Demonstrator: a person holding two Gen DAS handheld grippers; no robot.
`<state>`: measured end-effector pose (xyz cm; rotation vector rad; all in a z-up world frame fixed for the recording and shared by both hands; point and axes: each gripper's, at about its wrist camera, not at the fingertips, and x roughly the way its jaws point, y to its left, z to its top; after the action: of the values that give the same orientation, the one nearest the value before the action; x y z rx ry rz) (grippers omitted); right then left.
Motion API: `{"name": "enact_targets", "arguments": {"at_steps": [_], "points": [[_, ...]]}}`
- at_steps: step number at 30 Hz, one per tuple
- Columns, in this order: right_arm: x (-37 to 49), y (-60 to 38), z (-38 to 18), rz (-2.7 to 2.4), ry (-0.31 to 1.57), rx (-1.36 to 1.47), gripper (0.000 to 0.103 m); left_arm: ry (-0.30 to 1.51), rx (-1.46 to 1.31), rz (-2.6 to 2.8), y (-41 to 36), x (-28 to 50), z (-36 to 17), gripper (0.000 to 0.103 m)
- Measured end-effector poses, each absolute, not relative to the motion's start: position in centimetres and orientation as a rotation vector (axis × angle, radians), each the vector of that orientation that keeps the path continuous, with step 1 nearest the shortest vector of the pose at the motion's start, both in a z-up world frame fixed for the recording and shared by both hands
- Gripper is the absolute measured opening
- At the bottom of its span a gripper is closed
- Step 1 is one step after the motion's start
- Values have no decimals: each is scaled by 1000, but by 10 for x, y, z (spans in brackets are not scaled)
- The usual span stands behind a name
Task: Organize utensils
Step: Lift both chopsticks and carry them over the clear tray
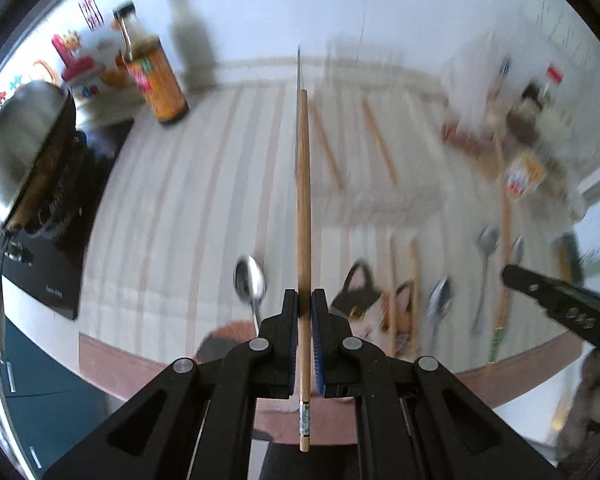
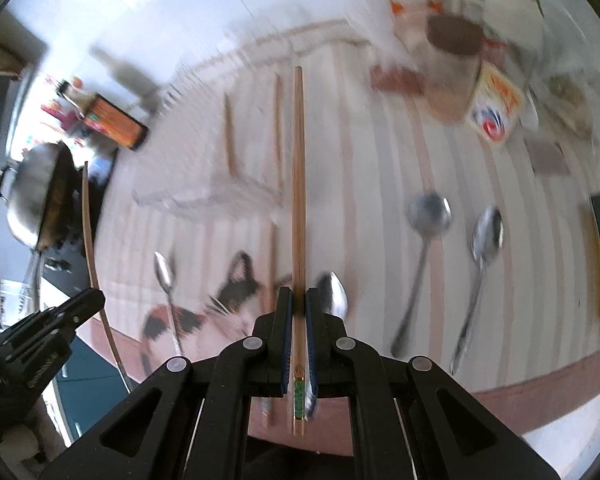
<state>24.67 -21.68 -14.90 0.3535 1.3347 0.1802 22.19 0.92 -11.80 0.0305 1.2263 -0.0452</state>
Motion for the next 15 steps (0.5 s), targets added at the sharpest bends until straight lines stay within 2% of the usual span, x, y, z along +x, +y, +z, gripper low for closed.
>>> {"name": "enact_targets", "arguments": {"at_steps": [7, 15], "points": [[320, -209, -102, 212, 1220, 333, 7, 1131, 42, -71, 3, 300, -68, 4], [413, -197, -101, 184, 1235, 310, 7, 1173, 87, -56, -16, 398, -73, 4]]}}
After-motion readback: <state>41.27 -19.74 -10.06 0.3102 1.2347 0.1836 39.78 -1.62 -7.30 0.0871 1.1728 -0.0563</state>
